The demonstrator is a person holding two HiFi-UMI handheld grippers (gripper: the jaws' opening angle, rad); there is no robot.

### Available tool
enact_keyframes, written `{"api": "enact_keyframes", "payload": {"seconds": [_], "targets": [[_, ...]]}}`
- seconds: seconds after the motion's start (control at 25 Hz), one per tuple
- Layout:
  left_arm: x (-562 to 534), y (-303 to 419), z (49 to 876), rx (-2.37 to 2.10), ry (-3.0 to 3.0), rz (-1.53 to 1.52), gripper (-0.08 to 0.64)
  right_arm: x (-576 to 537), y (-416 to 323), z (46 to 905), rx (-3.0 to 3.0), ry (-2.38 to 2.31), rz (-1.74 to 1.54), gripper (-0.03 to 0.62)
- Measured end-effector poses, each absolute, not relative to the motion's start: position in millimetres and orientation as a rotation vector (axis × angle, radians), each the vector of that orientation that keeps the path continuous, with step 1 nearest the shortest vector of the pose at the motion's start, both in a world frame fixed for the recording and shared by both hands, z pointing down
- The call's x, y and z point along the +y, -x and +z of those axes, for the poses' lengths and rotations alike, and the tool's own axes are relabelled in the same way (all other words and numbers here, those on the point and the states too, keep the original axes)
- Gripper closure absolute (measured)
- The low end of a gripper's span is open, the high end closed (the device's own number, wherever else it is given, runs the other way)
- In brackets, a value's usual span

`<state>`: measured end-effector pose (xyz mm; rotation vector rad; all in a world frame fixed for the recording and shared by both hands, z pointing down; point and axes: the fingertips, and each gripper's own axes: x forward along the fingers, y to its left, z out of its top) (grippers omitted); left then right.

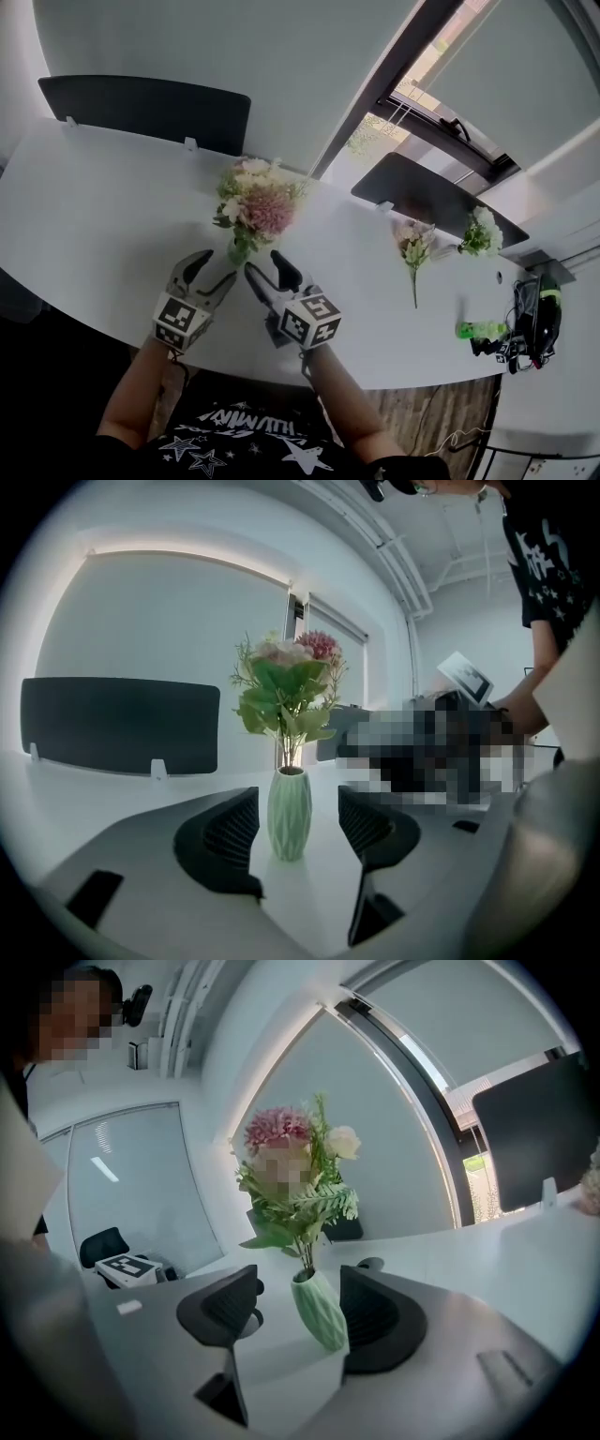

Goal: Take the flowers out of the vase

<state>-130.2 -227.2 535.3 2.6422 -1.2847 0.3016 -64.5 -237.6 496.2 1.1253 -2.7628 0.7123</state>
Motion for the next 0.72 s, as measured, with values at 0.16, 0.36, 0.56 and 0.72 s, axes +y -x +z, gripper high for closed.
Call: {"api": "enact_keyframes", "payload": {"seconds": [0.16, 0.36, 0.56, 0.72], "targets": [[-239.9, 119.9, 540.5, -1.236, -2.670, 0.305, 0.267, -251.3, 75.5, 502.2, -2.757, -1.048, 0.726, 0.345], [-259.2, 113.9, 552.4, -1.247, -2.678, 0.320, 0.238, -266.7, 84.0, 509.4, -2.759, -1.005, 0.733, 0.345], [-268.8, 109.1, 566.1, -1.250, -2.668, 0.360, 0.230, -274.6, 93.6, 513.0, -2.761, -0.970, 0.744, 0.345], [-276.8, 104.2, 572.2, -1.261, -2.676, 0.387, 0.232, -279.3, 99.3, 514.3, -2.759, -0.924, 0.678, 0.345]]}}
